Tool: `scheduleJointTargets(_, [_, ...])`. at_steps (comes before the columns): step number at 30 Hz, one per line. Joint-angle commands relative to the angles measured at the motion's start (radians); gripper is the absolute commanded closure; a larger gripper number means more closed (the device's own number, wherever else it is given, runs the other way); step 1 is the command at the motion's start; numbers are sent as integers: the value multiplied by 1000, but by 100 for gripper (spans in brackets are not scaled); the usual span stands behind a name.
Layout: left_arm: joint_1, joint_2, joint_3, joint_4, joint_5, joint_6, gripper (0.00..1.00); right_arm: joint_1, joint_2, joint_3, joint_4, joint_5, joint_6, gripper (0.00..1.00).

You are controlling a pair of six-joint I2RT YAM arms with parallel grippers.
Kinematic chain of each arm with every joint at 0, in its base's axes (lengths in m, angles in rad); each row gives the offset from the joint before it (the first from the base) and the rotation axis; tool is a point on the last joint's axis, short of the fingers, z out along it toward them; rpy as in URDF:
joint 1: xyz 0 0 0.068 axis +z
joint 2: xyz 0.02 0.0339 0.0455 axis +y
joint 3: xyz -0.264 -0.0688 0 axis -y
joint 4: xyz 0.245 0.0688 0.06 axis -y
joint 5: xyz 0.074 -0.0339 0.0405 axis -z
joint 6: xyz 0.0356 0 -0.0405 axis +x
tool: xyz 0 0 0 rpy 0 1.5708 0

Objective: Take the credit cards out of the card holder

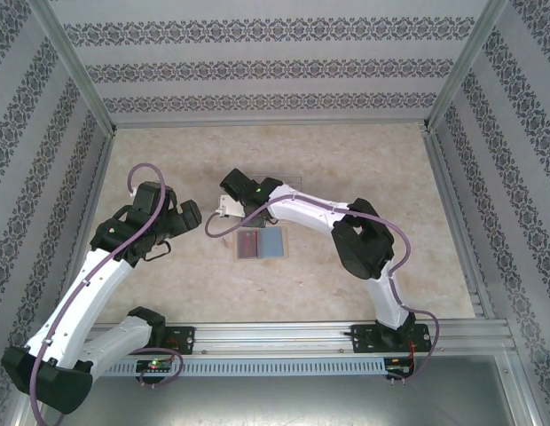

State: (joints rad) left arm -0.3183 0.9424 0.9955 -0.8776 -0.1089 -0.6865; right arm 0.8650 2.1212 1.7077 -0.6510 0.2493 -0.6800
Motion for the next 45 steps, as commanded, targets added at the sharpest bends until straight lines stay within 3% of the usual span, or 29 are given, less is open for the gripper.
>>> scheduleJointTargets(1, [16, 0, 24, -27, -2, 22, 0, -17, 35, 38, 6, 9, 23, 100])
scheduleJointTargets(5, [18, 1, 24, -27, 2, 22, 0, -21, 43, 51, 25, 41, 39, 86])
scheduleJointTargets(20, [23, -7, -5, -4, 58, 32, 0, -35, 24, 61, 47, 113, 122, 80])
scheduleJointTargets(26, [22, 1, -25, 36, 120, 47, 0, -65, -44, 57, 21, 96, 300, 75])
scheduleJointTargets(32, [23, 58, -55, 109, 238, 48, 0, -77, -200, -95, 79, 7, 523, 76])
scheduleJointTargets(35, [23, 101, -72, 148, 310, 35, 6, -83, -276, -180, 100, -48, 651, 78])
scheduleJointTargets(42, [-1, 228, -124, 271, 397, -26, 31, -98, -411, -387, 155, -124, 994, 81])
scheduleJointTargets(45, [-30, 297, -125, 307, 407, -43, 34, -103, -449, -479, 185, -153, 1110, 80])
